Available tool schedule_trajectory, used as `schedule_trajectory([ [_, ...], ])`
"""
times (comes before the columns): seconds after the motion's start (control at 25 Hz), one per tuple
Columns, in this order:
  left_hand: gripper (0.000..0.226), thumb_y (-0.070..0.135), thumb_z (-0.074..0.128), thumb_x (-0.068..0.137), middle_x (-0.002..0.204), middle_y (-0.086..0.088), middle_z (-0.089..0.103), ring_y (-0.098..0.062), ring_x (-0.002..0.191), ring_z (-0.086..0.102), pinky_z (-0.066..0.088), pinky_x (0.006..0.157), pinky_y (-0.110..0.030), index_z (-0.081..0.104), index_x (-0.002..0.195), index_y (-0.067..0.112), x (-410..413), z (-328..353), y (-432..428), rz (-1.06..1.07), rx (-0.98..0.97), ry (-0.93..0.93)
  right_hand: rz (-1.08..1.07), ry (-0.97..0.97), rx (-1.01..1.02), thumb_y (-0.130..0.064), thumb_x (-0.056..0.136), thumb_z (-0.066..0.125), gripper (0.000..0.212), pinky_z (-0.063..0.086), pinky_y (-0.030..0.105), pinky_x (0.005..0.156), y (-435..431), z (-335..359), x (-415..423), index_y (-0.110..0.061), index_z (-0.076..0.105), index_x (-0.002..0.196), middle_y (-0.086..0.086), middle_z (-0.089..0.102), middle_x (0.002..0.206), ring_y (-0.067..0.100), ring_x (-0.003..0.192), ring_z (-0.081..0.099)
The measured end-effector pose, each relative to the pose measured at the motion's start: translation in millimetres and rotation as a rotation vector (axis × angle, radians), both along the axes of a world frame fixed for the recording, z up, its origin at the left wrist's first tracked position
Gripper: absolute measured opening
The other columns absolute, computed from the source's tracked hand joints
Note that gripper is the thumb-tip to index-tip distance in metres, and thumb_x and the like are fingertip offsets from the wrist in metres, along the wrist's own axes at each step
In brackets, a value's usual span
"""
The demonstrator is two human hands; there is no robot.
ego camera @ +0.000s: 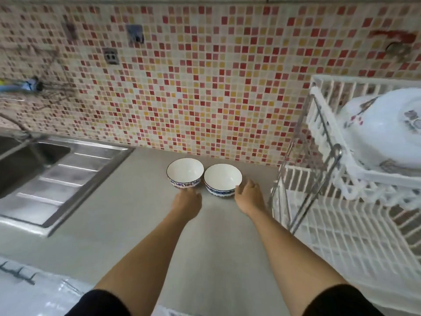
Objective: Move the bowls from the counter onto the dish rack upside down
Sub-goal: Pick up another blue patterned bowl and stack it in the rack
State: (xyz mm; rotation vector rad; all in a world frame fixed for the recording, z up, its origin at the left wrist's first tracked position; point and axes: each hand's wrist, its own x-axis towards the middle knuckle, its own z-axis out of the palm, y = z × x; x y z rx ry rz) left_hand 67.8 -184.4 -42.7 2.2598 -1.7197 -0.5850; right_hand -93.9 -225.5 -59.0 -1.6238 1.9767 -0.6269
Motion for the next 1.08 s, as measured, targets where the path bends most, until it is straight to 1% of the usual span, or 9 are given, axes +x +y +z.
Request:
schedule_trajectory([
  [0.2, 0.042, 0.025, 0.033, 0.100, 0.133, -0.022, 0.055, -0.037, 0.123, 0.051, 0.040, 0.101, -0.039, 0.053, 0.126, 0.000, -6, -50, -75, 0.020, 0.039, 0.113, -0.074, -0.097, 0.134, -0.037, 0.097, 0.041, 0.054, 0.040, 0.038, 0.099, -63, -50, 4, 0.004, 0.041, 0.133, 0.024, 0.049, 0.137, 0.037, 0.125, 0.049],
  [0.4, 0.051, 0.037, 0.028, 0.100, 0.128, -0.022, 0.057, -0.037, 0.120, 0.053, 0.042, 0.097, -0.038, 0.047, 0.127, -0.001, -19, -82, -137, 0.103, 0.148, 0.242, -0.157, -0.196, 0.223, -0.047, 0.093, 0.040, 0.056, 0.047, 0.036, 0.087, -112, -88, 12, -0.001, 0.060, 0.117, 0.021, 0.066, 0.117, 0.036, 0.108, 0.062],
  [0.56, 0.044, 0.024, 0.038, 0.098, 0.132, -0.027, 0.049, -0.040, 0.124, 0.048, 0.040, 0.099, -0.040, 0.037, 0.130, -0.007, -25, -94, -152, 0.154, 0.201, 0.284, -0.115, -0.207, 0.287, -0.017, 0.092, 0.045, 0.038, 0.042, 0.026, 0.075, -127, -96, 10, 0.006, 0.051, 0.122, 0.023, 0.060, 0.123, 0.036, 0.109, 0.060],
  [0.72, 0.046, 0.008, 0.045, 0.091, 0.133, -0.027, 0.051, -0.041, 0.123, 0.049, 0.041, 0.098, -0.039, 0.029, 0.132, -0.005, -26, -95, -145, 0.215, 0.191, 0.373, -0.117, -0.360, 0.238, 0.003, 0.088, 0.042, 0.031, 0.044, 0.016, 0.051, -107, -101, 7, 0.010, 0.045, 0.119, 0.021, 0.057, 0.115, 0.023, 0.070, 0.059],
  [0.8, 0.059, 0.003, 0.044, 0.088, 0.132, -0.024, 0.052, -0.041, 0.121, 0.051, 0.042, 0.099, -0.041, 0.019, 0.142, 0.002, -23, -87, -132, 0.197, 0.153, 0.376, -0.101, -0.408, 0.197, 0.005, 0.085, 0.042, 0.030, 0.044, 0.018, 0.052, -88, -105, 6, 0.008, 0.045, 0.114, 0.022, 0.059, 0.113, 0.025, 0.082, 0.057],
  [0.88, 0.069, -0.002, 0.040, 0.087, 0.129, -0.022, 0.055, -0.042, 0.116, 0.054, 0.045, 0.095, -0.043, 0.011, 0.148, 0.011, -18, -74, -112, 0.181, 0.111, 0.360, -0.077, -0.543, 0.168, 0.009, 0.084, 0.038, 0.031, 0.050, 0.016, 0.057, -67, -100, 6, 0.001, 0.042, 0.114, 0.014, 0.057, 0.108, 0.023, 0.092, 0.059],
  [0.96, 0.067, -0.003, 0.036, 0.085, 0.121, -0.023, 0.058, -0.042, 0.108, 0.057, 0.049, 0.088, -0.044, 0.016, 0.146, 0.017, -9, -58, -90, 0.202, 0.049, 0.371, -0.030, -0.643, 0.127, 0.011, 0.086, 0.036, 0.037, 0.056, 0.021, 0.060, -44, -84, 7, -0.009, 0.035, 0.117, 0.004, 0.051, 0.110, 0.014, 0.093, 0.055],
  [1.04, 0.062, -0.004, 0.034, 0.082, 0.112, -0.022, 0.059, -0.042, 0.099, 0.058, 0.053, 0.083, -0.046, 0.027, 0.139, 0.020, 0, -38, -62, 0.247, -0.040, 0.473, 0.037, -0.704, 0.089, 0.007, 0.089, 0.038, 0.041, 0.060, 0.033, 0.070, -19, -62, 8, -0.021, 0.032, 0.118, 0.000, 0.049, 0.115, 0.014, 0.097, 0.053],
  [1.08, 0.059, -0.003, 0.033, 0.082, 0.110, -0.021, 0.059, -0.040, 0.096, 0.058, 0.055, 0.083, -0.047, 0.031, 0.135, 0.021, 3, -26, -45, 0.249, -0.101, 0.547, 0.072, -0.723, 0.060, 0.003, 0.091, 0.041, 0.039, 0.059, 0.033, 0.072, -3, -48, 8, -0.025, 0.030, 0.116, -0.003, 0.049, 0.114, 0.012, 0.097, 0.054],
])
